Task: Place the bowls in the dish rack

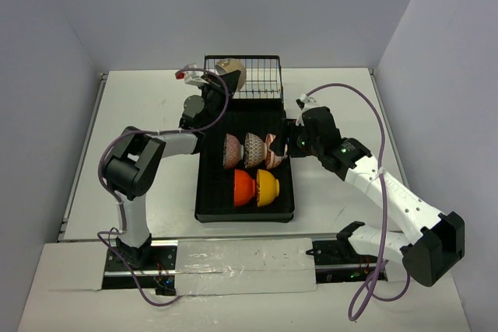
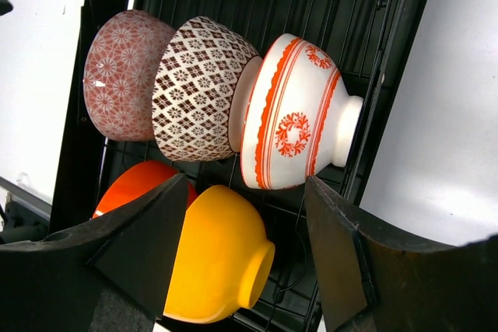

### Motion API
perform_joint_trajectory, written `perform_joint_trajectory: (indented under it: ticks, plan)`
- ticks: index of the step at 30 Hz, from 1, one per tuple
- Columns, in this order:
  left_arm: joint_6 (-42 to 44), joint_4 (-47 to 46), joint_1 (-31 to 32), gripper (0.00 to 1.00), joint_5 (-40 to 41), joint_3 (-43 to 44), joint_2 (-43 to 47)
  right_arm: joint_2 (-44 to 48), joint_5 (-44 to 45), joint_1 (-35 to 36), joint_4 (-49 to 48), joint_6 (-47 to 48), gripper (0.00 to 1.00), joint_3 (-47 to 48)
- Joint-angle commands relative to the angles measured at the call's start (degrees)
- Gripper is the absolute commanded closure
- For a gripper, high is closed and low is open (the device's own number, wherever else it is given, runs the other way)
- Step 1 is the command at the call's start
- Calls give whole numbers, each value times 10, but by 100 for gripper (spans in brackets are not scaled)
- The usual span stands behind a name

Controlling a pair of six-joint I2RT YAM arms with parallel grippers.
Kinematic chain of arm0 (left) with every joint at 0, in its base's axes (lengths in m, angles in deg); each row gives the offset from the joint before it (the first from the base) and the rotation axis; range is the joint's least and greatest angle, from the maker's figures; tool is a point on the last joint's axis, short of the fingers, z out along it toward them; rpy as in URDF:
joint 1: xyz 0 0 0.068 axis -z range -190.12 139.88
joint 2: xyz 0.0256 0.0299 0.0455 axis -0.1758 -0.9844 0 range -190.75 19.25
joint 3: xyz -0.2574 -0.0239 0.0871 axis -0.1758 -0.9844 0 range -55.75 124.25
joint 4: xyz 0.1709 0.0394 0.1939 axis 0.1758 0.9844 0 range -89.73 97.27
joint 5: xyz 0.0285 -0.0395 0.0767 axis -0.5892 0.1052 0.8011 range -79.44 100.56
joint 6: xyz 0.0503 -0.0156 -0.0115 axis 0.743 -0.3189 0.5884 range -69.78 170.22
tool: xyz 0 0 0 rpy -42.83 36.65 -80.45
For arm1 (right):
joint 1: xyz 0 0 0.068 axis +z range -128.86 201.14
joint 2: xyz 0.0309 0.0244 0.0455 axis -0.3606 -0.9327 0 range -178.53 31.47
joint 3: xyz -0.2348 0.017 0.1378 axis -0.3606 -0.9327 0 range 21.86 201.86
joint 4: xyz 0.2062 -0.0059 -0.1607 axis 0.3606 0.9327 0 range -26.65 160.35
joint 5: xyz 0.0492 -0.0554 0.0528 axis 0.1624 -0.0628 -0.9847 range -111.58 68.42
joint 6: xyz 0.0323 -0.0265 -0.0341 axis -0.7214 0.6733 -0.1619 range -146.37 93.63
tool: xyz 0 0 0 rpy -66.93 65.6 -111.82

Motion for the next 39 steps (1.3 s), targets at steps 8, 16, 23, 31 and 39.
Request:
perform_joint_trajectory:
  ticks: [8,16,23,31,39]
  plan:
    - [8,-8,8,78,-53,-26,49,6,8,9,-12,3,31,5]
    - [-18,-46,-1,66,-58,-55,30,-5,13,11,-12,4,31,7]
    - [-43,-74,-8,59,-88,-64,11,-17,14,11,-11,3,32,8]
    - [-50,-83,-8,57,-111,-70,9,-22,17,11,-12,2,32,8]
    - [-56,-87,-8,44,-127,-84,21,-23,13,11,-13,2,32,8]
